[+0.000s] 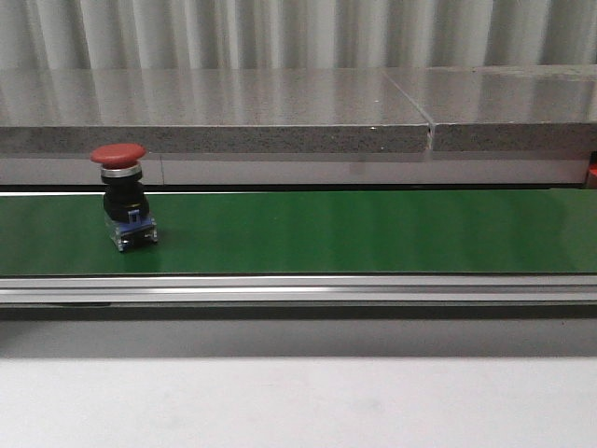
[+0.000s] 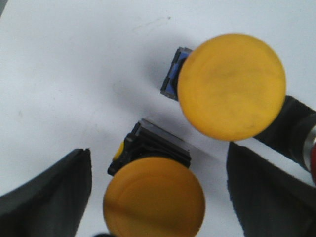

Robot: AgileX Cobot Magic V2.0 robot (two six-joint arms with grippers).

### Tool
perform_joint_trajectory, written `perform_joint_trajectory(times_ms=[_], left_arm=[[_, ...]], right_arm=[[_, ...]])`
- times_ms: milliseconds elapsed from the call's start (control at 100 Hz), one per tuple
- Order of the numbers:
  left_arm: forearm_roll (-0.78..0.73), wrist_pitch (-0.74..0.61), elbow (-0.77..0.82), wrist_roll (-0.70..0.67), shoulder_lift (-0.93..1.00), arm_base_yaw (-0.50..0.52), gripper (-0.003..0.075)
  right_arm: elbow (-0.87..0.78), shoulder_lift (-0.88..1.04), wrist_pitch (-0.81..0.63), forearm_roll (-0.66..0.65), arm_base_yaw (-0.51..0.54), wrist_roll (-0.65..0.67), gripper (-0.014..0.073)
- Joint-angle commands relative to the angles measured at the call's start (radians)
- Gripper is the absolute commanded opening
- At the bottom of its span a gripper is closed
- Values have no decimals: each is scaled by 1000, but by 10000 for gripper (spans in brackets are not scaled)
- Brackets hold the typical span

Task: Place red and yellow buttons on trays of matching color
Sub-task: 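Move the left gripper to a yellow push button and grasp it, then carry the yellow button onto the green belt and open the left gripper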

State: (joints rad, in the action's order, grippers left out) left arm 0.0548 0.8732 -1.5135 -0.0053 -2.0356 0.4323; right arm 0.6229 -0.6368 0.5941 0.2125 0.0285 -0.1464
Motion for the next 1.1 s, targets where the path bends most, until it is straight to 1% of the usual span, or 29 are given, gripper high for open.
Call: perform_joint_trajectory(times_ms=[0, 10, 20, 190, 310, 430, 600, 750, 860, 960, 1090], left_arm=[[6, -28, -30, -10, 51, 2, 417], [6, -28, -30, -10, 51, 2, 392], [6, -28, -30, -10, 51, 2, 392], [16, -19, -30, -10, 51, 2, 168], [21, -7, -30, -10, 67, 2, 59], [21, 16, -30, -10, 102, 2, -15], [30, 72, -30, -10, 174, -3, -20], [30, 116, -30, -10, 254, -32, -20], [28, 118, -4, -7, 324, -78, -20], [28, 93, 41, -7, 402, -127, -20], [28, 85, 97, -6, 477, -208, -20]], right_arm=[[23, 2, -62, 5, -1, -10, -116], [23, 2, -62, 5, -1, -10, -116], [23, 2, -62, 5, -1, -10, -116], [23, 2, -62, 5, -1, -10, -116], [23, 2, -62, 5, -1, -10, -116], [23, 2, -62, 5, -1, -10, -116], [23, 2, -62, 5, -1, -10, -116], [23, 2, -62, 5, -1, -10, -116], [23, 2, -62, 5, -1, -10, -116], [23, 2, -62, 5, -1, -10, -116], [23, 2, -62, 5, -1, -10, -116]])
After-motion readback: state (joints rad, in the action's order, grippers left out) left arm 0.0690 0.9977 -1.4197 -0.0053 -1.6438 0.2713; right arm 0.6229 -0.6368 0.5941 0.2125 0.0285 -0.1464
